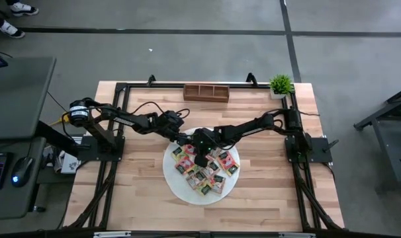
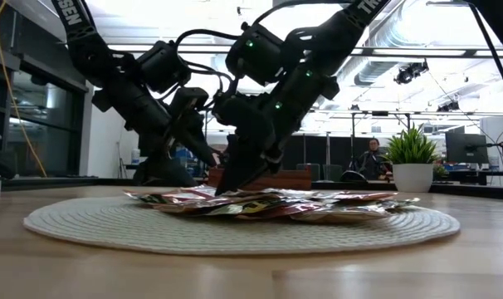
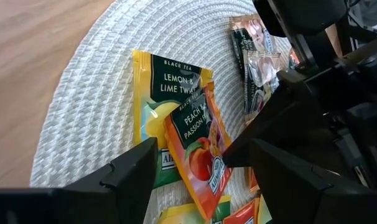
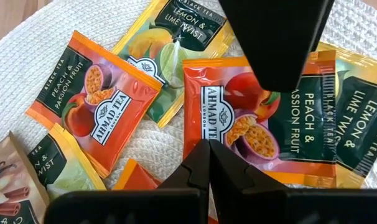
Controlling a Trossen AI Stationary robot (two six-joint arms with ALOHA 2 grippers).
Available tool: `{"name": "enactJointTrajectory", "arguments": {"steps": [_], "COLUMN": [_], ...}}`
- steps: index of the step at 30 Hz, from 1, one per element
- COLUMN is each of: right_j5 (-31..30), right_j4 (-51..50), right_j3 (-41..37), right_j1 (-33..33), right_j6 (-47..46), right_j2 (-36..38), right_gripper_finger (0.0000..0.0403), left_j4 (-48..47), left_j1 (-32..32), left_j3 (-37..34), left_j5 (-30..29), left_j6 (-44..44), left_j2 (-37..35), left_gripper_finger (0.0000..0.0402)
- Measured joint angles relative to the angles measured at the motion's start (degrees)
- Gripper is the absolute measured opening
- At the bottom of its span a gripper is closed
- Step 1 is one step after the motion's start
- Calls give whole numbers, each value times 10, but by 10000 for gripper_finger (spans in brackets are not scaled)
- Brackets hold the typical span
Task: Pick & Place Tea
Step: Put the orange tea bag into the left section of the wooden organizer
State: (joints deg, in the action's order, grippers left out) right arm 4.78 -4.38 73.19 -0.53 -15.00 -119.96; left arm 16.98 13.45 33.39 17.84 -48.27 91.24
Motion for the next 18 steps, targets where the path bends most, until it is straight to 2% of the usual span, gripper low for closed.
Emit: {"name": "enactJointTrajectory", "arguments": {"steps": [18], "right_j5": [0], "right_j4": [17], "right_j3": [0], "right_j1": [-6], "right_j6": [-1], "right_j2": [-1], "right_gripper_finger": [0], "left_j4": [0], "left_j1": [0], "left_j3": [0], "left_j5": [-4], "left_j6": [0], "left_j2": [0], "left_gripper_finger": [247]}}
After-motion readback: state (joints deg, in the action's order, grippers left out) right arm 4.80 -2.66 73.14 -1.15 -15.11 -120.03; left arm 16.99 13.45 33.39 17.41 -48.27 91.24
